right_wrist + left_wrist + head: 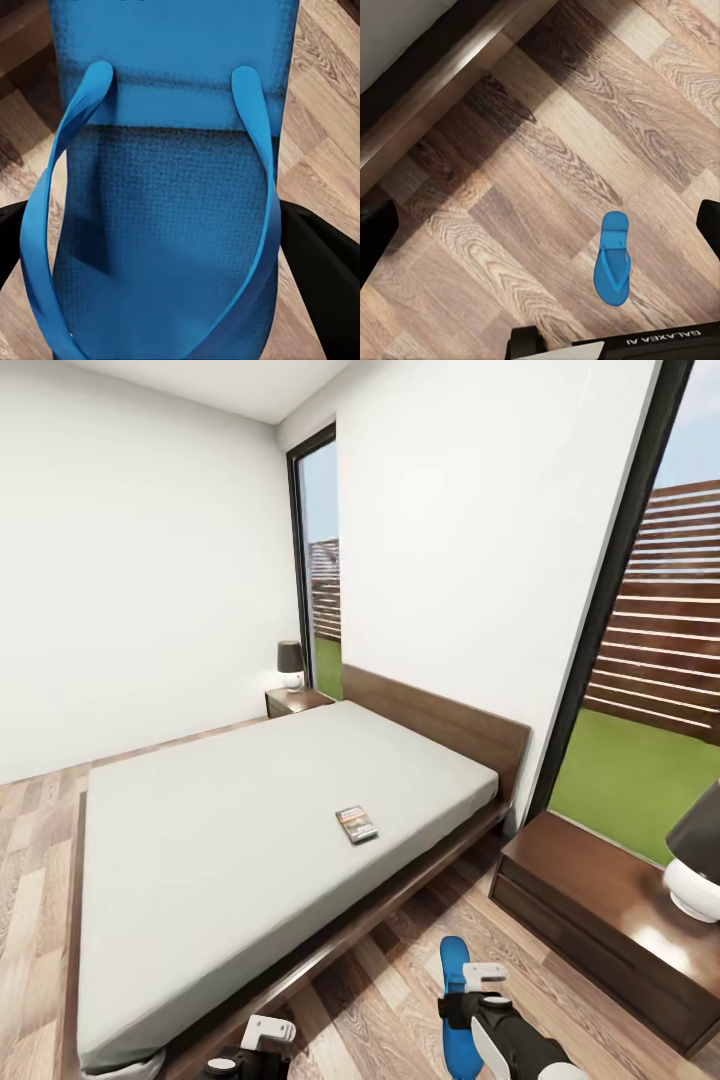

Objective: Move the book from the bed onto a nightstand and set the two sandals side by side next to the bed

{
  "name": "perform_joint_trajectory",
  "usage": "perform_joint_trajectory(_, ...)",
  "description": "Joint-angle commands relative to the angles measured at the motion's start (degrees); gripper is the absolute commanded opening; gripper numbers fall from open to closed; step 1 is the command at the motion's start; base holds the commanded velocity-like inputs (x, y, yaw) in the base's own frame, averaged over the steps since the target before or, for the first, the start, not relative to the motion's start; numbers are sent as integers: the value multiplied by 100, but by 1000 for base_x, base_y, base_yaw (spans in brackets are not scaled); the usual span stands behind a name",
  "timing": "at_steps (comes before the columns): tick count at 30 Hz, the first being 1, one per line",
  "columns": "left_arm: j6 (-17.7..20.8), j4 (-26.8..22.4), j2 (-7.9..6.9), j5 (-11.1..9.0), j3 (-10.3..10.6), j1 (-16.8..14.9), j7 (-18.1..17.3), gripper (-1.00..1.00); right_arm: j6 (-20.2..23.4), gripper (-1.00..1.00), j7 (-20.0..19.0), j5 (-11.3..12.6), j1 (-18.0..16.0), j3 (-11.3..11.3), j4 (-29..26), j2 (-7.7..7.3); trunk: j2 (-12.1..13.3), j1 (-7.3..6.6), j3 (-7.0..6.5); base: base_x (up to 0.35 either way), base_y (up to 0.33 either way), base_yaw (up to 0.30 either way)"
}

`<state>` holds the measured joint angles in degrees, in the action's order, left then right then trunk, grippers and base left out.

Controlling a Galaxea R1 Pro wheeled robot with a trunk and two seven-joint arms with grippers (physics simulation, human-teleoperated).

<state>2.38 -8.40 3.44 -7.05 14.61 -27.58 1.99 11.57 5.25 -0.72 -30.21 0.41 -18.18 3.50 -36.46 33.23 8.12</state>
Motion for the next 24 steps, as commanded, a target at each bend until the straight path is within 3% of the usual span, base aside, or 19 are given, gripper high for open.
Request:
perform_joint_trajectory(1, 22, -9, -2, -60, 49, -2, 21, 100, 65, -100, 20, 1, -8, 1, -11, 1, -50, 24, 28, 0, 0, 0)
perform_joint_trajectory(9, 21, -5, -2, -60, 50, -2, 26, 100, 435, -100, 18, -6, -11, -2, -77, -10, -371, 200, 172, 0, 0, 0)
perform_joint_trajectory(24, 27, -4, 10, -75, 43, -2, 37, 100, 513, -100, -108, -6, -11, -5, -236, -16, -973, 529, 441, 0, 0, 0)
